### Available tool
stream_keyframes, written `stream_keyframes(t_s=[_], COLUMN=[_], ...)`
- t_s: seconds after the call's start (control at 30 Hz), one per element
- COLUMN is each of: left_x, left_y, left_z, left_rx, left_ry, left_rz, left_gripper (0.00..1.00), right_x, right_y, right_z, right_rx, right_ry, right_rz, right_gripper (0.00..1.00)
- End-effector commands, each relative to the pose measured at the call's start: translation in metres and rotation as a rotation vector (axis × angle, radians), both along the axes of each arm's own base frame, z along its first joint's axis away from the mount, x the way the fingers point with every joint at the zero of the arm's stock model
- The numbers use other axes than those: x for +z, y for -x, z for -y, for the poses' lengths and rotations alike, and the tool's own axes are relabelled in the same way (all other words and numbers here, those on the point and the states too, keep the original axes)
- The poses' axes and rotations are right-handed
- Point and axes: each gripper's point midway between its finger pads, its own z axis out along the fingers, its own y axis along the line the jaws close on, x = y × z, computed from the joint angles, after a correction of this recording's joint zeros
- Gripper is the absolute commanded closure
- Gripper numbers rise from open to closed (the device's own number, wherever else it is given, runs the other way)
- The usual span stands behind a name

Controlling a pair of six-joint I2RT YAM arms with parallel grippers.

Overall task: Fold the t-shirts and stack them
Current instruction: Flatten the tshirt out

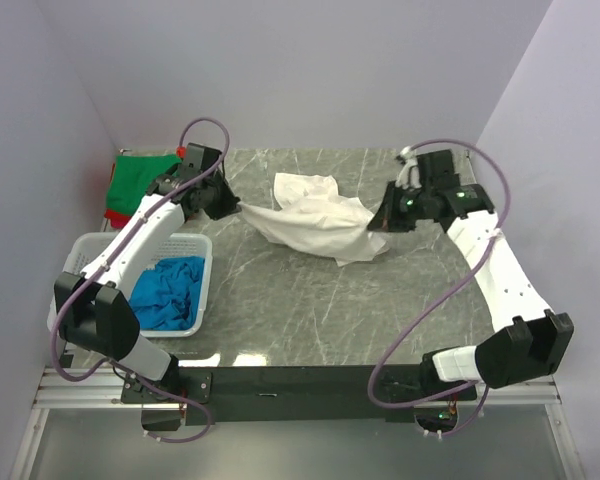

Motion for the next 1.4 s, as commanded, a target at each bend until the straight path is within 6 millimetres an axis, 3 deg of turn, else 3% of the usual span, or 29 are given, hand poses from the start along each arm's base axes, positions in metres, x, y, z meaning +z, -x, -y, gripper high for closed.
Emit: stream_keyframes(t_s=[0.0, 0.07, 0.2, 0.3, 0.33, 0.4, 0.43, 0.47, 0.53, 0.6, 0.67, 0.7, 0.73, 0.77, 0.8, 0.9, 0.93, 0.97, 1.0, 1.1, 1.23, 1.37], left_x=[0.015, 0.015, 0.007, 0.008, 0.021, 0.019, 0.038, 0.043, 0.057, 0.071, 0.076, 0.062, 0.052, 0.056, 0.026, 0.007, -0.021, -0.02, -0.037, -0.044, -0.063, -0.095], left_y=[-0.016, -0.021, -0.041, -0.06, -0.07, -0.085, -0.095, -0.099, -0.105, -0.101, -0.08, -0.063, -0.047, -0.031, -0.005, 0.043, 0.067, 0.087, 0.108, 0.153, 0.19, 0.221], left_z=[-0.001, -0.003, -0.007, -0.01, -0.01, -0.008, -0.004, -0.003, 0.006, 0.012, 0.034, 0.05, 0.053, 0.055, 0.064, 0.063, 0.061, 0.055, 0.054, 0.05, 0.053, 0.057], left_rx=[0.006, 0.004, 0.013, 0.023, 0.024, 0.021, 0.016, 0.007, -0.009, -0.017, -0.073, -0.111, -0.116, -0.121, -0.157, -0.155, -0.153, -0.147, -0.164, -0.154, -0.167, -0.215], left_ry=[0.001, -0.014, -0.048, -0.062, -0.07, -0.084, -0.074, -0.081, -0.076, -0.092, -0.098, -0.121, -0.134, -0.127, -0.151, -0.121, -0.13, -0.124, -0.146, -0.144, -0.078, -0.134], left_rz=[0.087, 0.085, 0.077, 0.085, 0.123, 0.127, 0.171, 0.179, 0.203, 0.239, 0.26, 0.23, 0.195, 0.199, 0.129, 0.06, -0.015, -0.032, -0.073, -0.124, -0.211, -0.296], left_gripper=[0.99, 0.99, 0.99, 0.99, 0.95, 0.75, 0.6, 0.32, 0.05, 0.01, 0.01, 0.01, 0.01, 0.01, 0.01, 0.12, 0.17, 0.18, 0.2, 0.27, 0.29, 0.31], right_x=[-0.001, 0.002, -0.011, -0.043, -0.054, -0.072, -0.083, -0.088, -0.095, -0.096, -0.099, -0.102, -0.104, -0.107, -0.108, -0.11, -0.11, -0.112, -0.112, -0.113, -0.117, -0.114], right_y=[0.047, 0.078, 0.105, 0.098, 0.094, 0.083, 0.078, 0.072, 0.058, 0.046, 0.035, 0.032, 0.026, 0.024, 0.021, 0.015, 0.015, 0.013, 0.012, 0.011, 0.011, 0.012], right_z=[-0.054, -0.081, -0.093, -0.081, -0.08, -0.079, -0.078, -0.078, -0.075, -0.072, -0.064, -0.062, -0.055, -0.053, -0.05, -0.039, -0.037, -0.03, -0.027, -0.017, -0.012, -0.016], right_rx=[0.23, 0.375, 0.478, 0.414, 0.395, 0.342, 0.321, 0.308, 0.267, 0.246, 0.211, 0.201, 0.173, 0.162, 0.146, 0.104, 0.099, 0.082, 0.078, 0.056, 0.046, 0.048], right_ry=[-0.132, -0.164, -0.189, -0.101, -0.088, -0.074, -0.056, -0.042, 0.002, 0.038, 0.077, 0.084, 0.088, 0.087, 0.08, 0.065, 0.065, 0.07, 0.073, 0.07, 0.062, 0.035], right_rz=[-0.1, -0.133, -0.173, -0.21, -0.237, -0.26, -0.284, -0.282, -0.277, -0.251, -0.227, -0.229, -0.227, -0.225, -0.23, -0.225, -0.222, -0.223, -0.22, -0.217, -0.225, -0.227], right_gripper=[1.0, 1.0, 1.0, 0.84, 0.71, 0.57, 0.49, 0.46, 0.4, 0.39, 0.38, 0.38, 0.38, 0.38, 0.38, 0.38, 0.38, 0.38, 0.39, 0.39, 0.39, 0.39])
